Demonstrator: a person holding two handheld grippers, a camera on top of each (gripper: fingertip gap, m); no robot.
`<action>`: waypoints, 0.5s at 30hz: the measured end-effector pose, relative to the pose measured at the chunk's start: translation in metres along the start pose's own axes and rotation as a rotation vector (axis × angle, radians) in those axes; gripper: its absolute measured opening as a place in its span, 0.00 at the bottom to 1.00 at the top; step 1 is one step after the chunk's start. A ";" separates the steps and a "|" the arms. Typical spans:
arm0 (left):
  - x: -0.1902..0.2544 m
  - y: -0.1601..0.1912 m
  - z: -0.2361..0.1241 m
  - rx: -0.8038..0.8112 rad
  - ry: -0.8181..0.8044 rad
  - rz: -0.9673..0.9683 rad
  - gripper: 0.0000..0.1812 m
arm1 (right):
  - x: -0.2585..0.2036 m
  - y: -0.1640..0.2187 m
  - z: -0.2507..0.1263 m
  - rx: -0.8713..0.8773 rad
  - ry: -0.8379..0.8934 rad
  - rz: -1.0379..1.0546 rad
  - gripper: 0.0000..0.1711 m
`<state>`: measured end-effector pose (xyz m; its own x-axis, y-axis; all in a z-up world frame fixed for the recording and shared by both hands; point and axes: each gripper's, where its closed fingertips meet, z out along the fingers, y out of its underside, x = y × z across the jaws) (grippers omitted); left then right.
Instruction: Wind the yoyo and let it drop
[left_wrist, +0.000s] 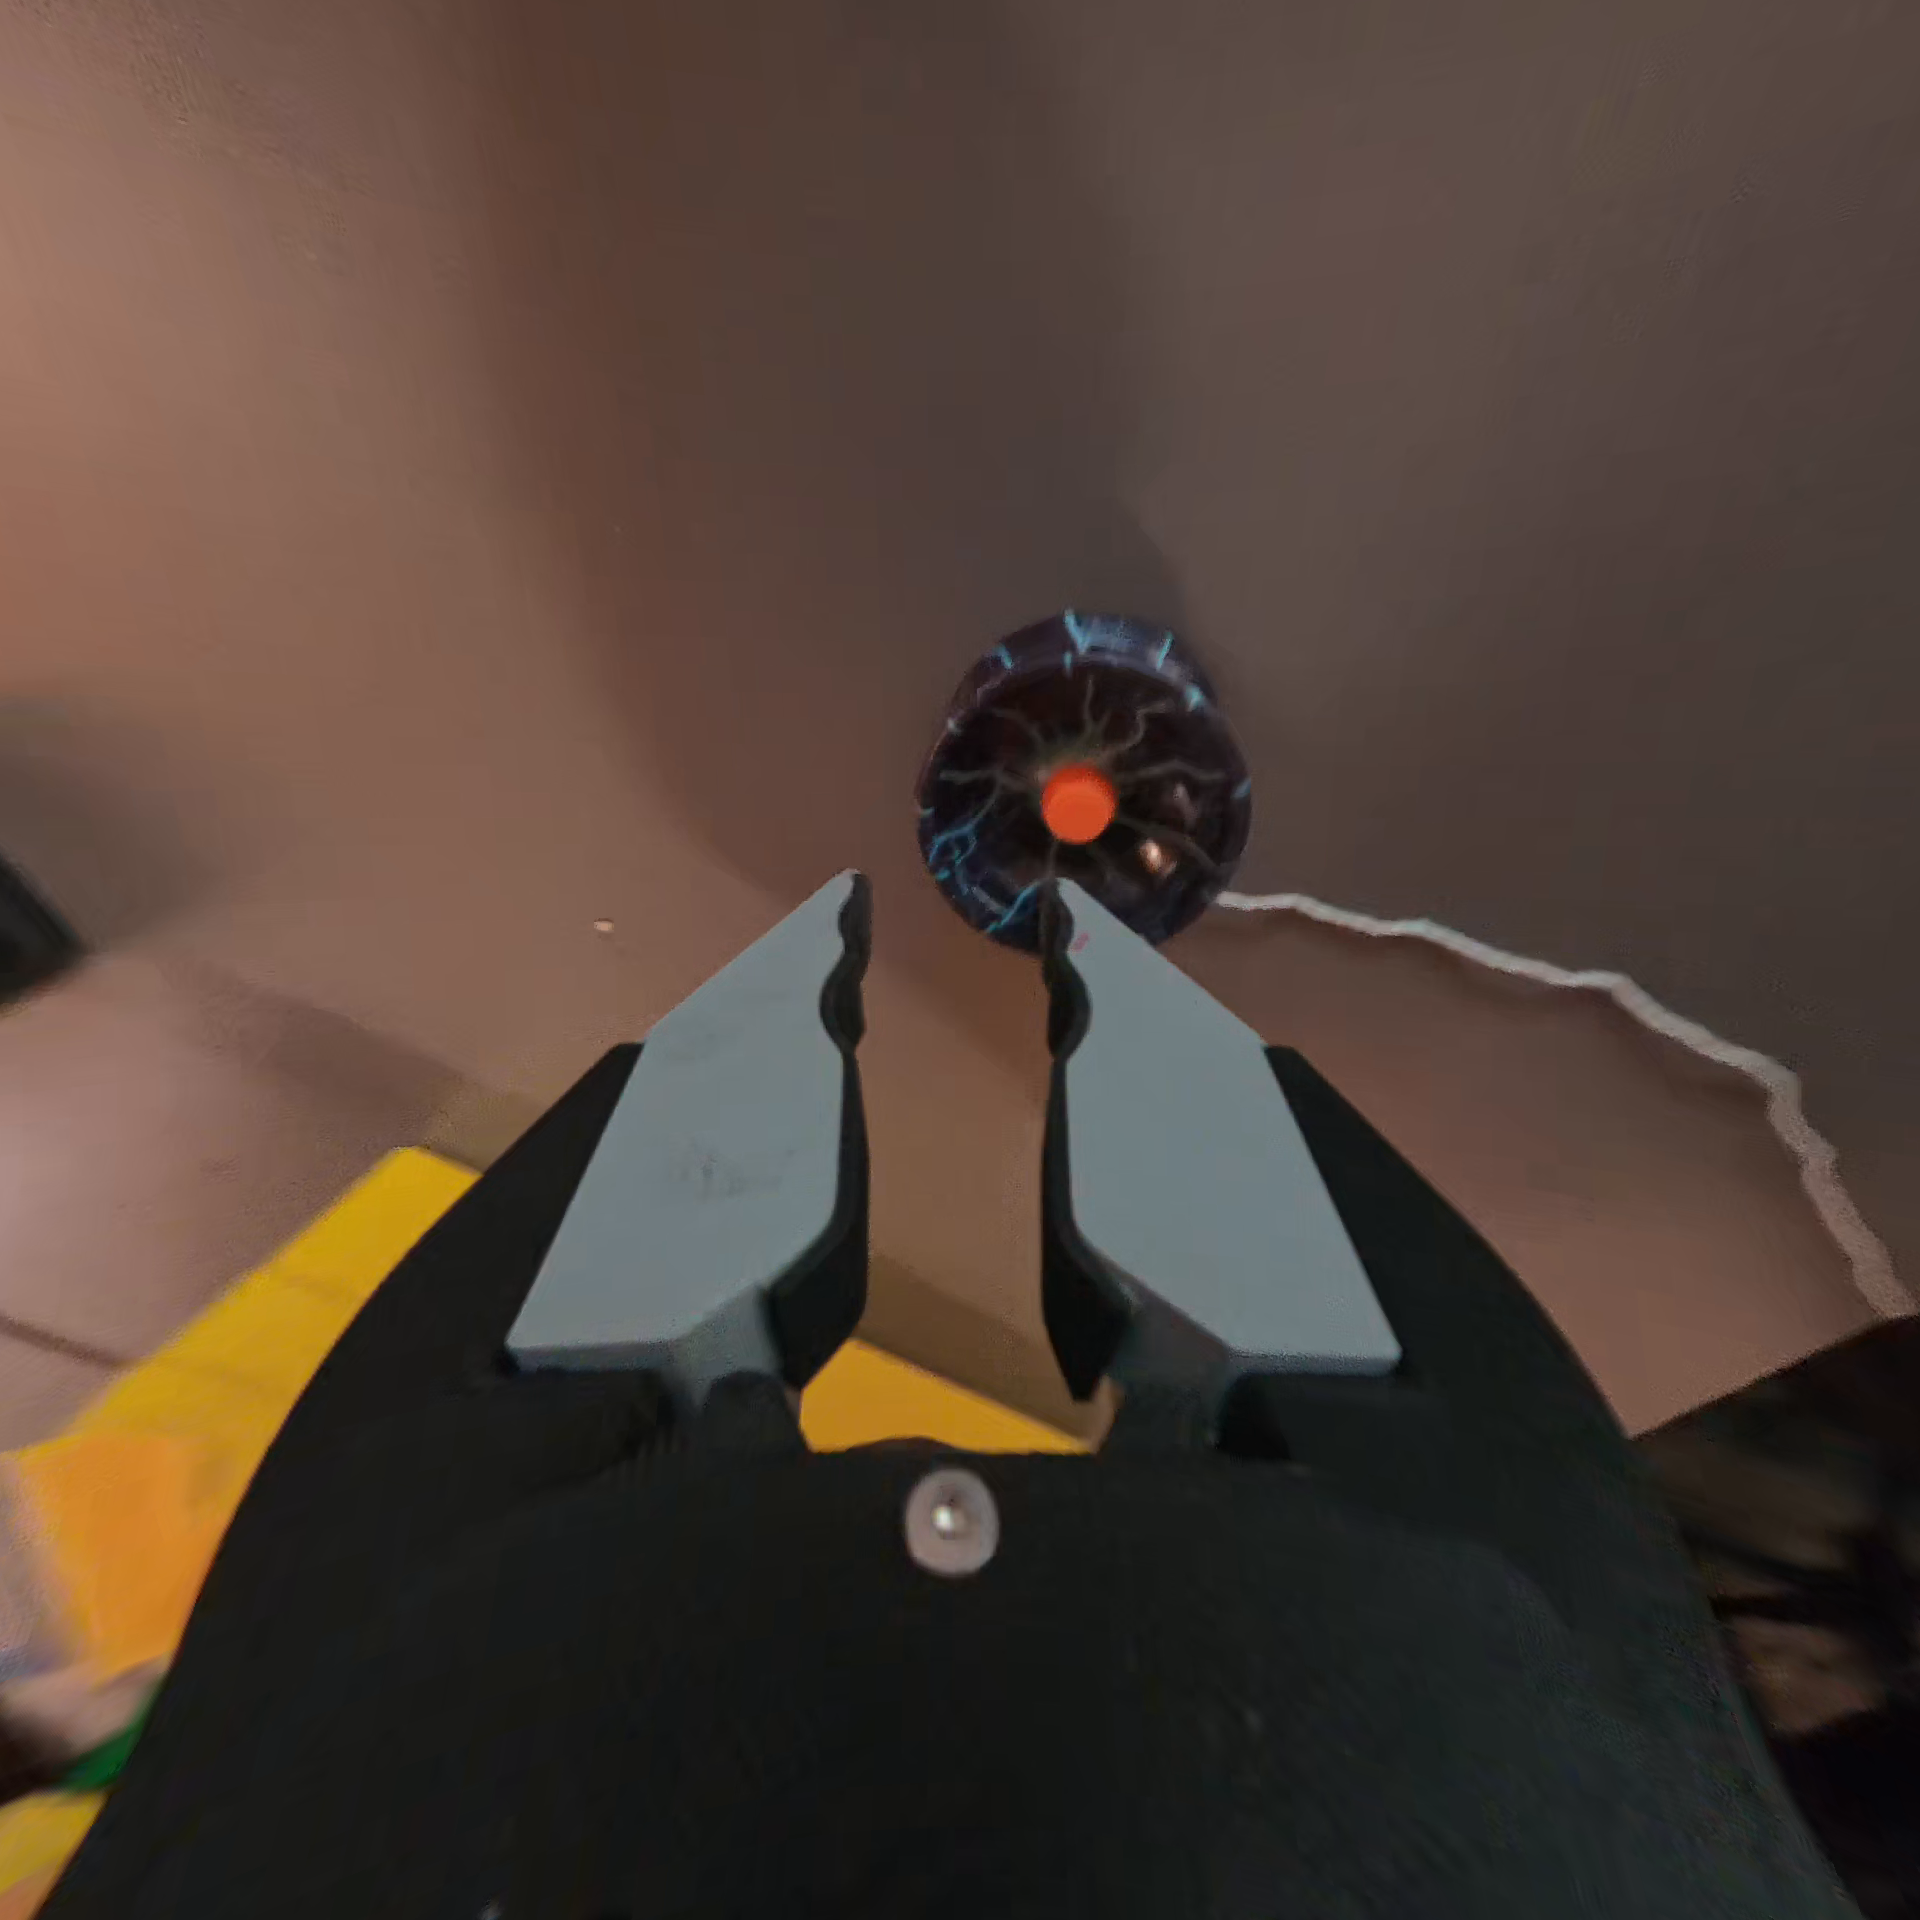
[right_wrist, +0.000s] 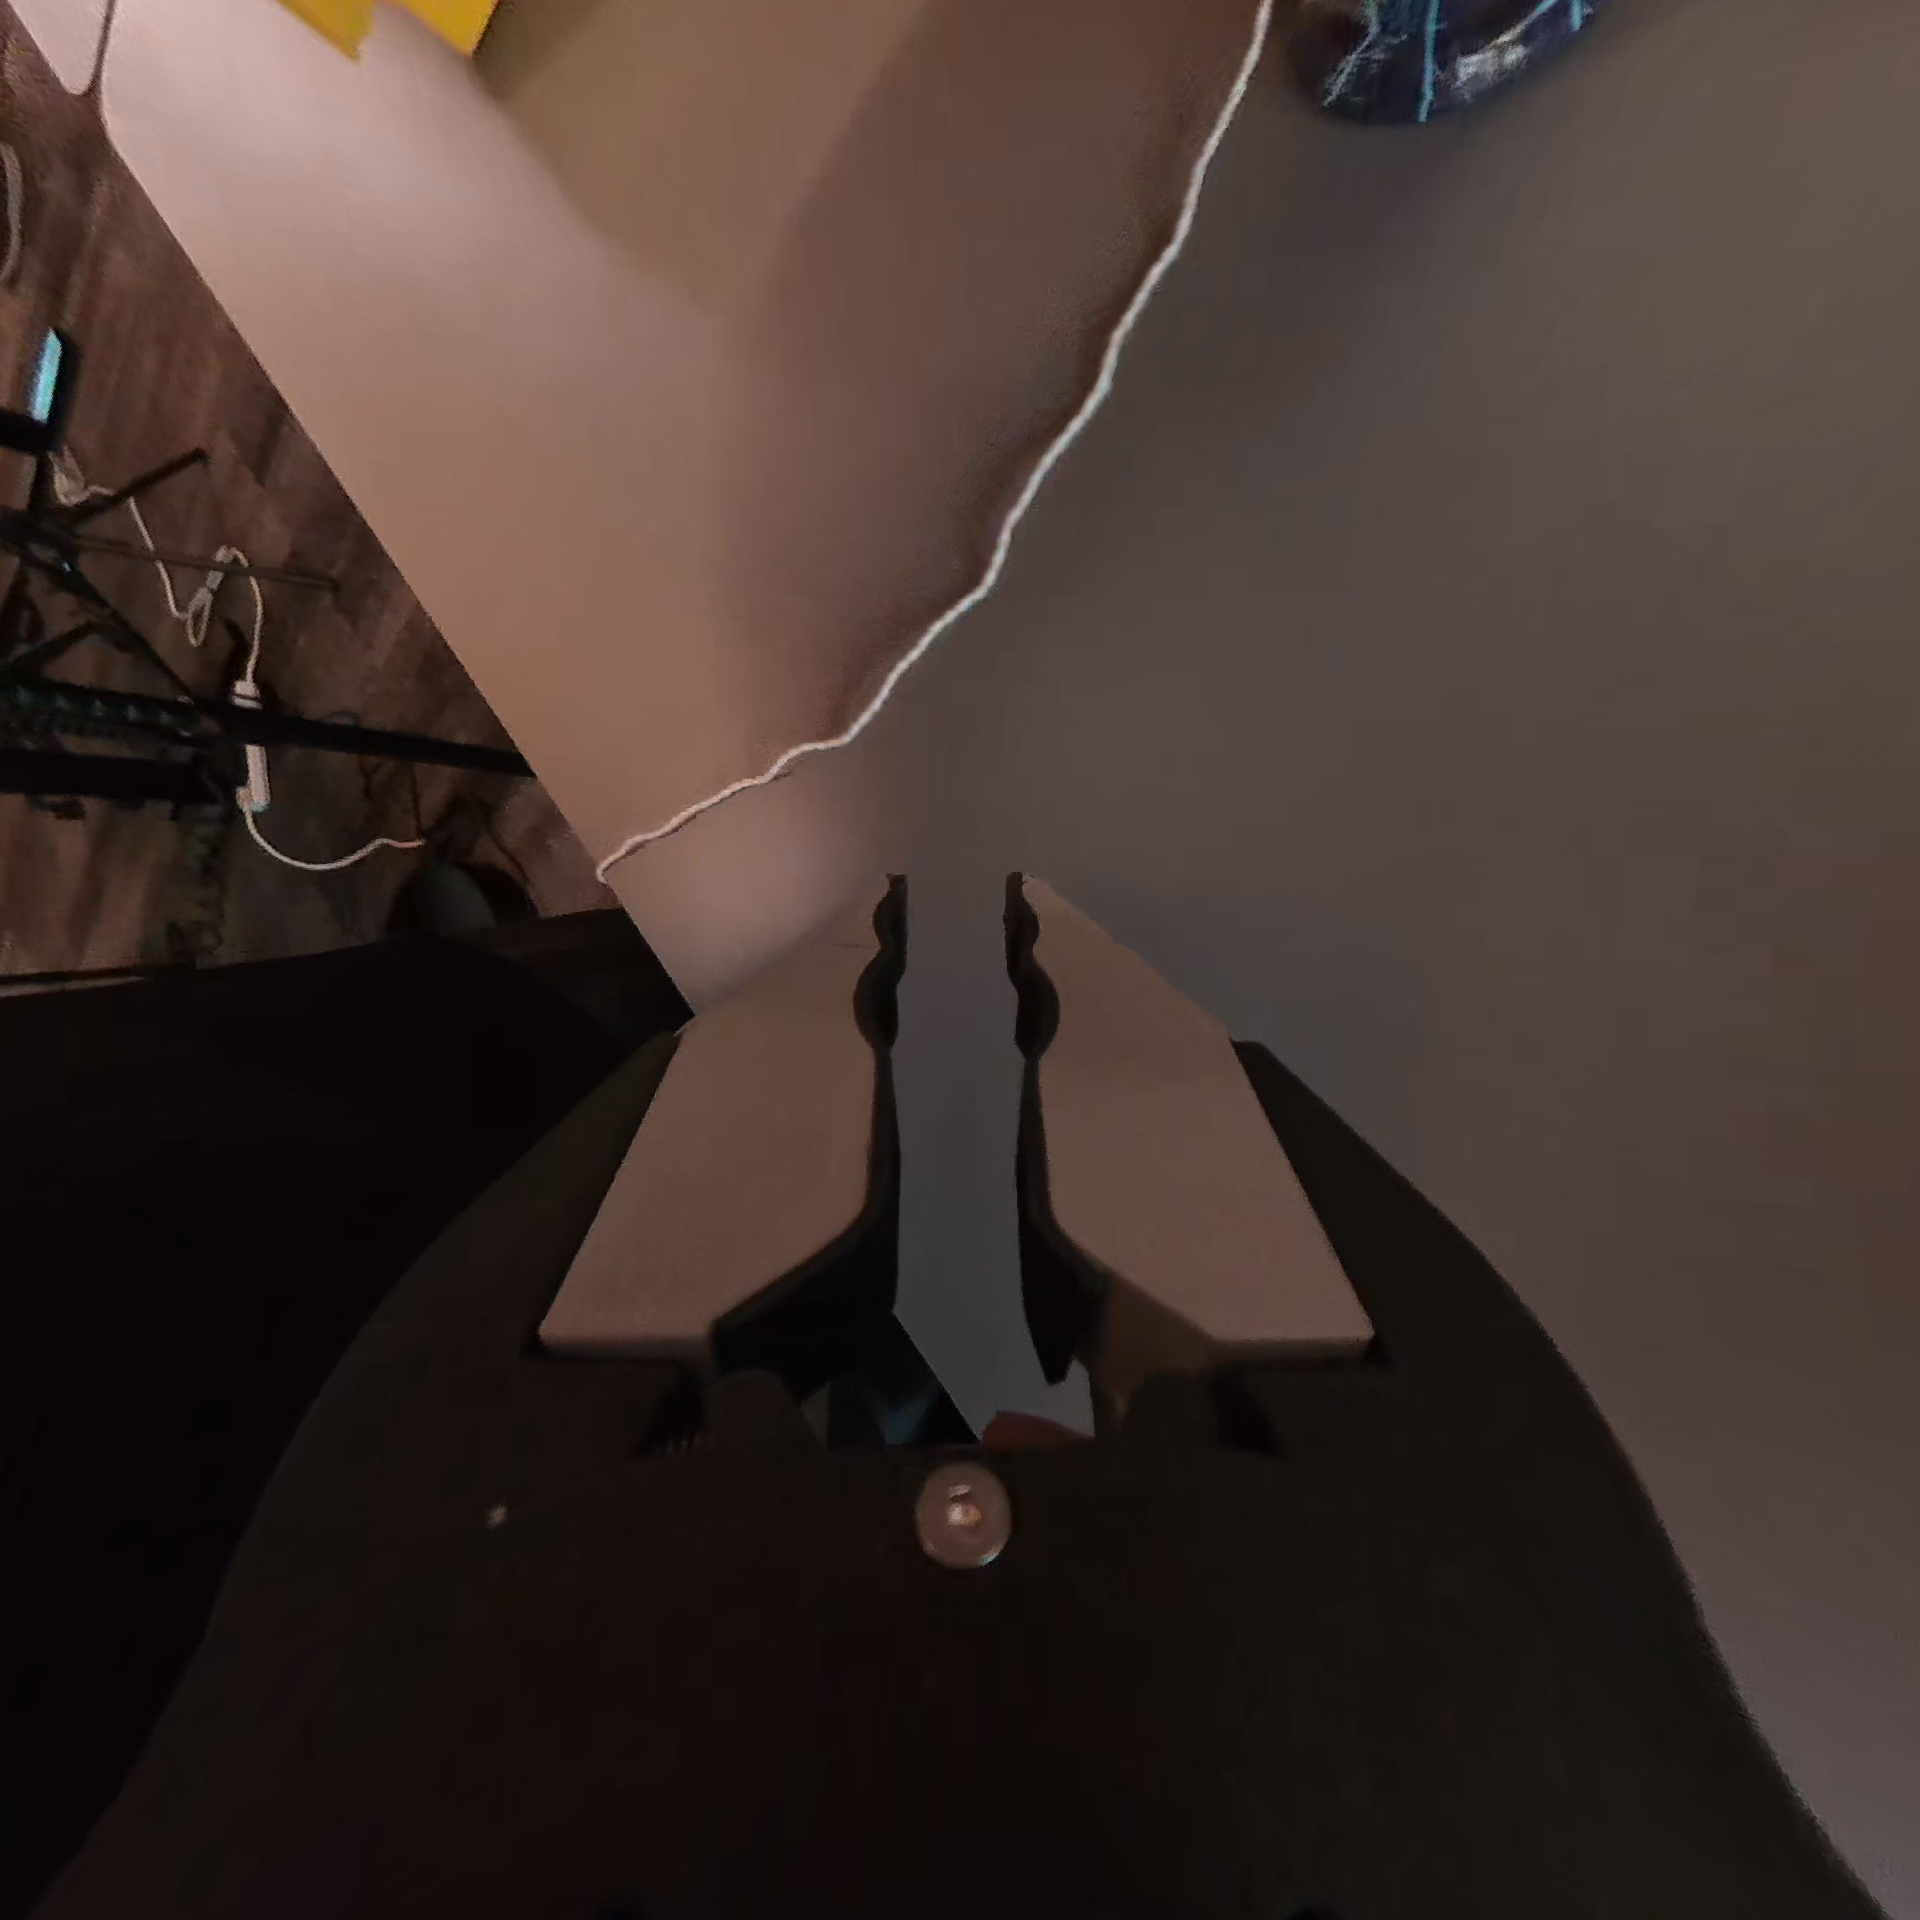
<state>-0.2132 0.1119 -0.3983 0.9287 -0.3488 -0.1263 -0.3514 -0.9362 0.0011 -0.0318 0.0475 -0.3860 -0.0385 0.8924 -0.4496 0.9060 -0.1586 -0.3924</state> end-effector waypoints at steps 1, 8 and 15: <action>0.003 -0.002 0.002 0.025 0.051 -0.080 0.19 | 0.000 -0.002 0.007 -0.010 0.035 -0.006 0.10; 0.006 0.000 0.007 0.068 0.154 -0.308 0.19 | -0.015 -0.036 0.043 0.039 0.156 -0.001 0.16; 0.010 0.002 0.006 0.069 0.197 -0.254 0.07 | -0.006 -0.034 0.066 -0.003 0.255 -0.044 0.00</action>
<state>-0.2052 0.1071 -0.4055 0.9904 -0.1123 0.0809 -0.1064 -0.9916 -0.0737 -0.0899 0.0198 -0.4234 0.0293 0.9760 -0.2156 0.9069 -0.1167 -0.4049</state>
